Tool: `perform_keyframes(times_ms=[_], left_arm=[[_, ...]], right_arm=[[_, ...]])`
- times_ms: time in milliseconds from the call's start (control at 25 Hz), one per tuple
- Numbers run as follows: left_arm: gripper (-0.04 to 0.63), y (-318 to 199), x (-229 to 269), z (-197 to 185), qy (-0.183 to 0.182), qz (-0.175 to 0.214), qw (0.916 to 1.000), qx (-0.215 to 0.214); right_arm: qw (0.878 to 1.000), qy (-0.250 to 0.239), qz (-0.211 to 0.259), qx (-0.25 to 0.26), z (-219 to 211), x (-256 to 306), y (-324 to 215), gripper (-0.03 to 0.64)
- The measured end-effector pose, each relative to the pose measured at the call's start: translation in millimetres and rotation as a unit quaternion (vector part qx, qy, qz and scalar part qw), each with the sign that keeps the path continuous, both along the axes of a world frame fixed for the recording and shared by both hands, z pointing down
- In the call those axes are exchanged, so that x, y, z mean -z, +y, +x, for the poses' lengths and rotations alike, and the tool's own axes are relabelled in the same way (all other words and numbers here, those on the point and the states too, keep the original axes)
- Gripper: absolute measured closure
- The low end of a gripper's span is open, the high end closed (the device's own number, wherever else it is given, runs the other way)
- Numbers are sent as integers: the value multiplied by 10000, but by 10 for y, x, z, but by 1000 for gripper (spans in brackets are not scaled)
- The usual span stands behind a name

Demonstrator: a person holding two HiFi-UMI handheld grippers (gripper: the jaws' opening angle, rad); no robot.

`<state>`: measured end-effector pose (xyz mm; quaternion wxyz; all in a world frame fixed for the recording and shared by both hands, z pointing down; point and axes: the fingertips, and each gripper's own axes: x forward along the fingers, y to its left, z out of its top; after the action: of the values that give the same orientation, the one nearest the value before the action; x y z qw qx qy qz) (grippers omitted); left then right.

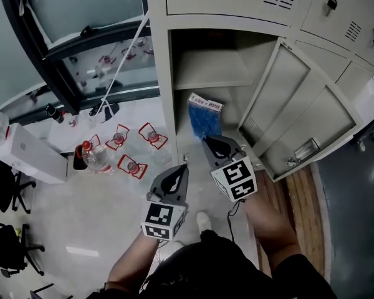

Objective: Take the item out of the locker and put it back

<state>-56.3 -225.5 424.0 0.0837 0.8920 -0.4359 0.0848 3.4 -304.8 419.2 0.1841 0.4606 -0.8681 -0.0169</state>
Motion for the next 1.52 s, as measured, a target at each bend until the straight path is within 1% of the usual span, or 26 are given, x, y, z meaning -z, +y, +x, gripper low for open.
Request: perform_keyframes(times_ms=[280, 440, 840, 1120, 1520], left_arm=[[591, -363, -120, 159, -25, -83, 9998, 162], [591, -526, -239, 199, -149, -261, 9993, 203], [591, -901, -285, 325, -121, -192, 9993, 281], [592, -1036, -358, 395, -122, -239, 9992, 288], [592, -1117, -416, 391, -112, -314, 9990, 288]], right_arm=[[9998, 87, -40, 146, 95, -162, -487, 600], [9996, 121, -98, 215, 110, -253, -749, 600], [9987, 315, -304, 247, 154, -541, -1252, 600], [9959, 582, -625, 307, 137, -819, -1463, 600], [9915, 786, -970, 378, 119, -1074, -1535, 600]])
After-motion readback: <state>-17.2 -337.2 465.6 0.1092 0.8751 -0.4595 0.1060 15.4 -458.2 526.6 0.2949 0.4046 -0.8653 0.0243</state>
